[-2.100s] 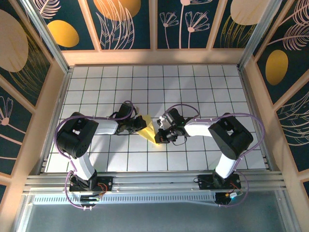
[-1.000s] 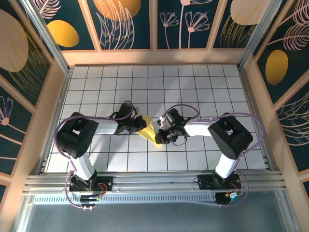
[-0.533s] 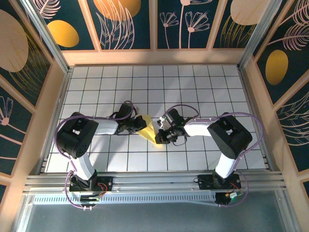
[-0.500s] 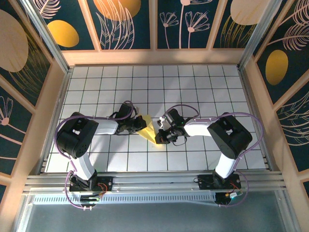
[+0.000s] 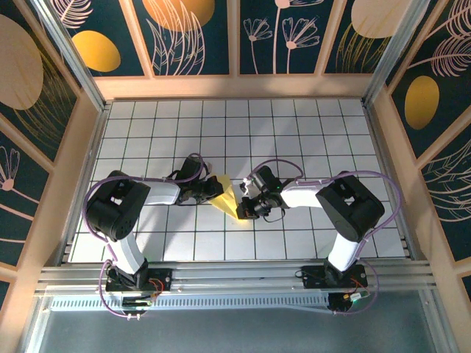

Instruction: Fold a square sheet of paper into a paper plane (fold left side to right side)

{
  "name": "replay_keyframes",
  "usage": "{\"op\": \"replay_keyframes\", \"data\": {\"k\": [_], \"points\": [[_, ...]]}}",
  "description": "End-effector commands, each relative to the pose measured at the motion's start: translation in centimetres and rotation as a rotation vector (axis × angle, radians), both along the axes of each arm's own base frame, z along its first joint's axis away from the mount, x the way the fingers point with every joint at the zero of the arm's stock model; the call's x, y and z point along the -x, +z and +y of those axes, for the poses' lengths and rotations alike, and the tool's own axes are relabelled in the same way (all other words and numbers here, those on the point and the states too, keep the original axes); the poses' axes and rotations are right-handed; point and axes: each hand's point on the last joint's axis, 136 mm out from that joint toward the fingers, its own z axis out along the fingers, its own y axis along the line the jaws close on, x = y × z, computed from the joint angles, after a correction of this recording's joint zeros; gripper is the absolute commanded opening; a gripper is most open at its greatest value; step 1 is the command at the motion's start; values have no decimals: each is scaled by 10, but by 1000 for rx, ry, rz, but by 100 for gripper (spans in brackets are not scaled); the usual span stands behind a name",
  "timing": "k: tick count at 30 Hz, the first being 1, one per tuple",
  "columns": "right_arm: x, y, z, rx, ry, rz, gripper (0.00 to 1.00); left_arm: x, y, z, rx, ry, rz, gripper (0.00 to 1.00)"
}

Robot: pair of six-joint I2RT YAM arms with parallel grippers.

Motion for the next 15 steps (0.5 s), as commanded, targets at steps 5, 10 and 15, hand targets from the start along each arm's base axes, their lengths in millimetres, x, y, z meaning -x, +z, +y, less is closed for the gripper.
{"op": "replay_keyframes", "data": {"k": [5,10,15], "points": [[36,-20,-27,90,31,94,0,12,-40,26,-144,56,88,1],[43,-21,-33,94,30,106,0,12,-40,26,-145,56,89,1],[42,-15,-34,92,32,93,0,11,-38,25,-141,55,86,0]]}}
